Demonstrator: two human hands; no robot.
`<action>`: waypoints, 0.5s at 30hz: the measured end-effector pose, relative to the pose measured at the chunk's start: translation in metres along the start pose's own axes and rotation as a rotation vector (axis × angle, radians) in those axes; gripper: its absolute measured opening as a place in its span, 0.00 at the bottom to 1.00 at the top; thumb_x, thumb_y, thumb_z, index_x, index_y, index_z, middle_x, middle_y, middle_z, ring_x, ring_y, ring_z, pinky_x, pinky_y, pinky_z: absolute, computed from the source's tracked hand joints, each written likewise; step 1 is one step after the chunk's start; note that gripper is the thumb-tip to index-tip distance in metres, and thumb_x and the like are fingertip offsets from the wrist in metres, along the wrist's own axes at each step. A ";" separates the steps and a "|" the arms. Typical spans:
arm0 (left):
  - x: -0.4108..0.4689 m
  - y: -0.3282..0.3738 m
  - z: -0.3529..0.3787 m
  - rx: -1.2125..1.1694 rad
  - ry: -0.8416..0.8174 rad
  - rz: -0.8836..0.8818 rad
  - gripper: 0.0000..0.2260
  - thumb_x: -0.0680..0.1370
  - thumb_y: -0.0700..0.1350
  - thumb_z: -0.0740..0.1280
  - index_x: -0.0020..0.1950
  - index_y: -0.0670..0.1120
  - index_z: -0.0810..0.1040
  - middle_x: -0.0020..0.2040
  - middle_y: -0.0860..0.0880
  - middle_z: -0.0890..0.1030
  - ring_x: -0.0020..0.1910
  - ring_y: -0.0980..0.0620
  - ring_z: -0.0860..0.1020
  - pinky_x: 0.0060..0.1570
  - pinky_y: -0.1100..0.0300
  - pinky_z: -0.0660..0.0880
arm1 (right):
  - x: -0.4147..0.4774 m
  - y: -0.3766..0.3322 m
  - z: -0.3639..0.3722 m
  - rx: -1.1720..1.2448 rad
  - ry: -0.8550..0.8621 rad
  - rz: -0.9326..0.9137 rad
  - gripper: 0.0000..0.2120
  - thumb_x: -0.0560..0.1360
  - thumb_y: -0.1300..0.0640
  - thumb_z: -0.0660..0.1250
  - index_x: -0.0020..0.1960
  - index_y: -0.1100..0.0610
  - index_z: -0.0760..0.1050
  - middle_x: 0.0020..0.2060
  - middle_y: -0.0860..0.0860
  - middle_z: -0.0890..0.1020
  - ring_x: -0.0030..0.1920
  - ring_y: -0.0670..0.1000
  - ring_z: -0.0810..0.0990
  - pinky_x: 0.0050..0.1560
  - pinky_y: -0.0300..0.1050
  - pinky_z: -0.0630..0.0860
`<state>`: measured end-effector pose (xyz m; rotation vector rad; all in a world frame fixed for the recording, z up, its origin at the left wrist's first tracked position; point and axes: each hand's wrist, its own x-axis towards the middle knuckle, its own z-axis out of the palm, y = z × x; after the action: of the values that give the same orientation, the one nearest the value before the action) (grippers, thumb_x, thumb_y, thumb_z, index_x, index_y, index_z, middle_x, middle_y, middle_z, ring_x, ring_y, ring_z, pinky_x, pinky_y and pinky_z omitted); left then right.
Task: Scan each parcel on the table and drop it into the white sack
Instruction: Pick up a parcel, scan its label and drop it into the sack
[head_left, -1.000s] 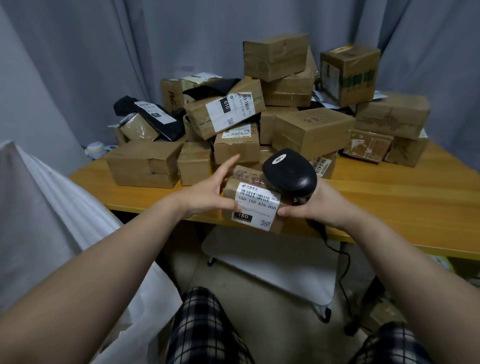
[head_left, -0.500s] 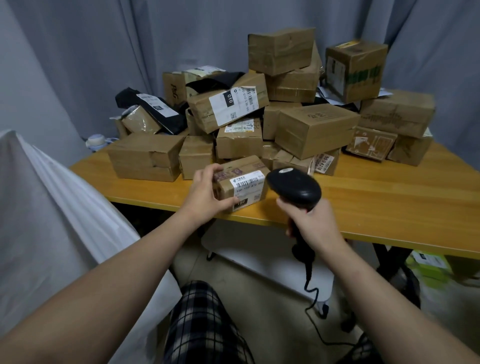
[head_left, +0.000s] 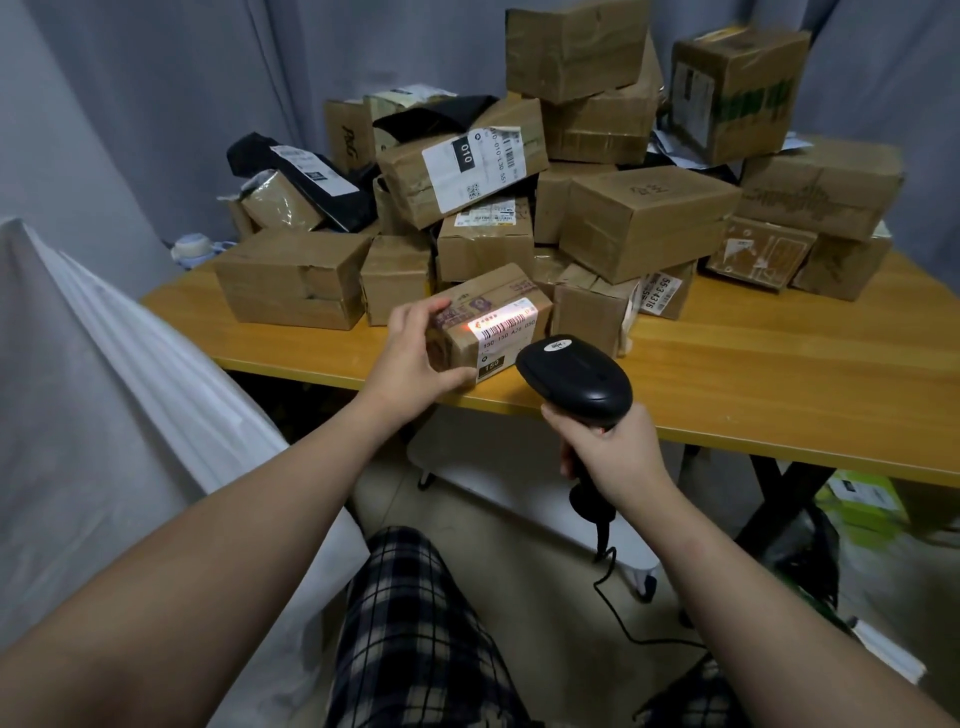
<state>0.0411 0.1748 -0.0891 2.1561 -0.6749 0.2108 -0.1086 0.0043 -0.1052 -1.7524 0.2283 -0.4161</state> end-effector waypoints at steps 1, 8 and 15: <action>0.000 0.000 0.000 0.001 0.002 0.000 0.38 0.68 0.42 0.78 0.73 0.50 0.63 0.70 0.48 0.61 0.68 0.55 0.65 0.67 0.64 0.63 | -0.001 0.001 0.000 -0.004 0.002 0.000 0.04 0.73 0.59 0.72 0.43 0.55 0.77 0.22 0.49 0.77 0.24 0.48 0.77 0.28 0.40 0.75; 0.003 0.003 0.001 0.001 0.003 -0.016 0.38 0.68 0.41 0.77 0.73 0.50 0.62 0.71 0.48 0.61 0.69 0.53 0.64 0.66 0.65 0.61 | 0.001 0.010 -0.005 -0.072 0.073 -0.008 0.08 0.71 0.67 0.70 0.36 0.58 0.75 0.22 0.52 0.75 0.23 0.49 0.75 0.27 0.43 0.74; 0.005 0.003 0.004 -0.060 -0.007 -0.059 0.37 0.69 0.42 0.77 0.73 0.52 0.62 0.71 0.48 0.61 0.70 0.52 0.65 0.68 0.60 0.64 | 0.002 0.022 -0.008 -0.060 0.110 -0.016 0.12 0.70 0.72 0.68 0.37 0.57 0.73 0.25 0.53 0.74 0.23 0.48 0.74 0.26 0.42 0.74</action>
<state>0.0436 0.1683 -0.0873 2.1171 -0.6133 0.1492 -0.1082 -0.0086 -0.1253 -1.7936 0.3078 -0.5229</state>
